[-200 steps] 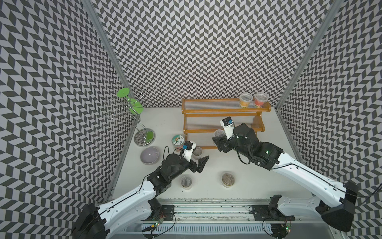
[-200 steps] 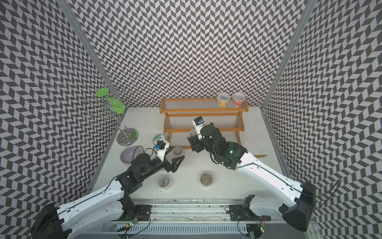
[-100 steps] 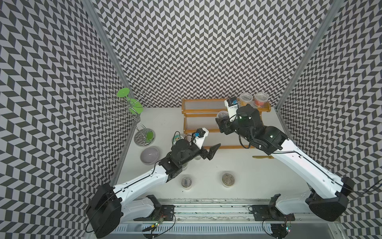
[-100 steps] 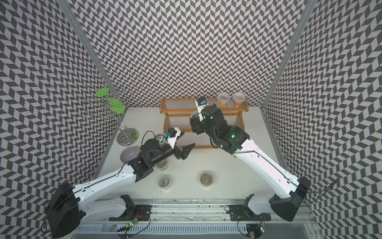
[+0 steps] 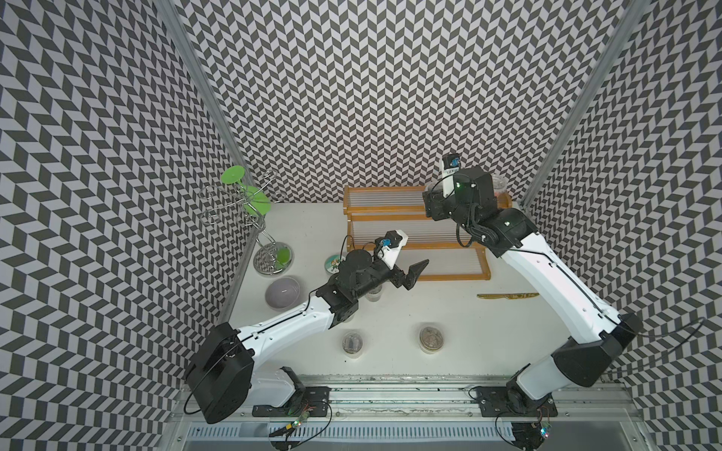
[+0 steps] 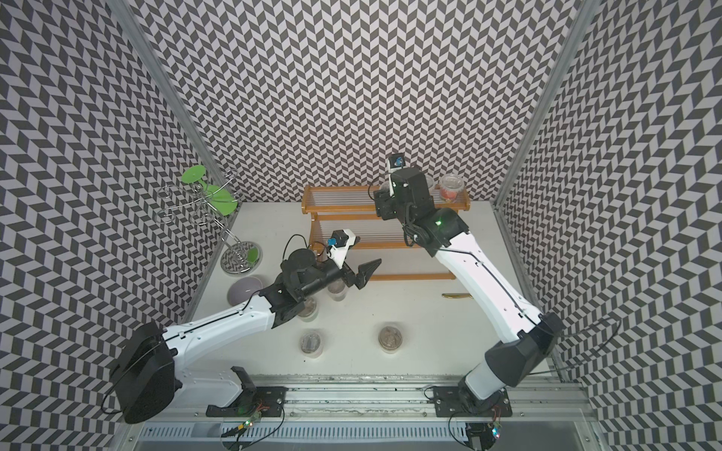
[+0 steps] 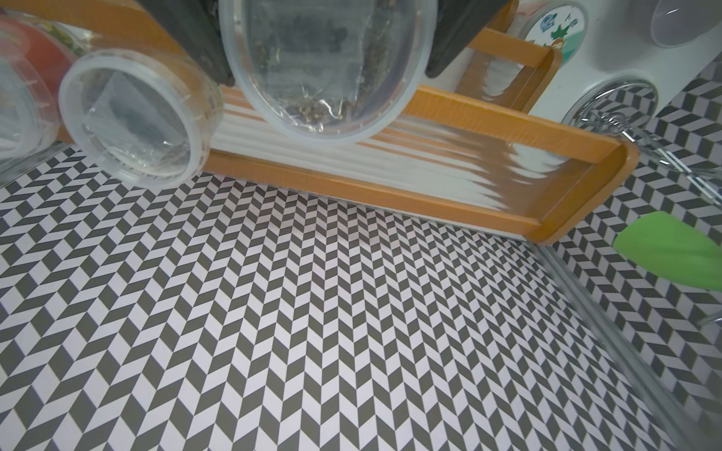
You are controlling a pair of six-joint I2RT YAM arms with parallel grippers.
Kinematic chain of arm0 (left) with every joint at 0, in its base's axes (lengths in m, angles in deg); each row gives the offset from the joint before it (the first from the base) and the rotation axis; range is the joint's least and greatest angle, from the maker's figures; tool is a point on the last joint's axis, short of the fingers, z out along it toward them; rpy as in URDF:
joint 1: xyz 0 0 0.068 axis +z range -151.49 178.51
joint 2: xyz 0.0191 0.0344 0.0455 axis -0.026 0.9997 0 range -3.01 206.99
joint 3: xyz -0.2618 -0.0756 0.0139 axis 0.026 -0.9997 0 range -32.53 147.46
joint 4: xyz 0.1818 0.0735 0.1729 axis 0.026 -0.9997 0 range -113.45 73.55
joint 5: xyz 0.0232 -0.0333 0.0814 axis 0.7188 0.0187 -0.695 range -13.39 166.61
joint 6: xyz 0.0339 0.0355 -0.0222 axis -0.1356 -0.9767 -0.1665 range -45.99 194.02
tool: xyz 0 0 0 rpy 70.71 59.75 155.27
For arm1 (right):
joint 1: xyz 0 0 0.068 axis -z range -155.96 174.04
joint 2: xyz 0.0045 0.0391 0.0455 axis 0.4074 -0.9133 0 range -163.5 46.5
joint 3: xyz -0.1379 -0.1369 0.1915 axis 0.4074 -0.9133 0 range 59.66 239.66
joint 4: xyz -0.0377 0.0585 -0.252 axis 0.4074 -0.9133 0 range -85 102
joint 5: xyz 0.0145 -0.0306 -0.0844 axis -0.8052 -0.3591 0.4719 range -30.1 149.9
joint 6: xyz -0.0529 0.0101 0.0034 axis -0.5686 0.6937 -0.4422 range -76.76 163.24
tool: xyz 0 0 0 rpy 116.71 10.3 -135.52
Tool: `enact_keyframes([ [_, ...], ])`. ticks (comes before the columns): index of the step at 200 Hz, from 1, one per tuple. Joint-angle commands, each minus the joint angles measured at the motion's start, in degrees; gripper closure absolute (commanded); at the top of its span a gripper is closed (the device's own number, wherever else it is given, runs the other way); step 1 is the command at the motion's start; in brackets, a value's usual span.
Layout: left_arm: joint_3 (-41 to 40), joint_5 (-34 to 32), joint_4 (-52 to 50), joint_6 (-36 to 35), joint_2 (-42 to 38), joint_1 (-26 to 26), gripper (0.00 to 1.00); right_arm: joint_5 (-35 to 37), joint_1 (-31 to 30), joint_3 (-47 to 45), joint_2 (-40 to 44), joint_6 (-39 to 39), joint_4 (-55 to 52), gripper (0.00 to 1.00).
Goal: Place the seed container on the shelf
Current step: Place the seed jar on the shelf.
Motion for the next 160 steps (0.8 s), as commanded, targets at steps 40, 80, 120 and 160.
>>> enact_keyframes([
  [40,2.1,-0.1,1.0,-0.4,0.0,-0.1,0.01,-0.2,2.9,8.9,-7.1,-2.2,-1.0,0.26],
  [80,2.2,0.0,0.6,0.0,-0.1,-0.1,0.00,-0.9,3.5,13.4,-11.2,-2.7,-2.9,0.26],
  [120,1.8,-0.3,0.3,0.1,-0.6,0.0,0.00,-2.0,4.5,14.7,-13.4,-2.3,-3.3,0.26],
  [160,1.8,-0.5,0.0,0.1,-0.7,0.2,0.00,-3.0,5.6,15.0,-14.3,-1.5,-3.6,0.25],
])
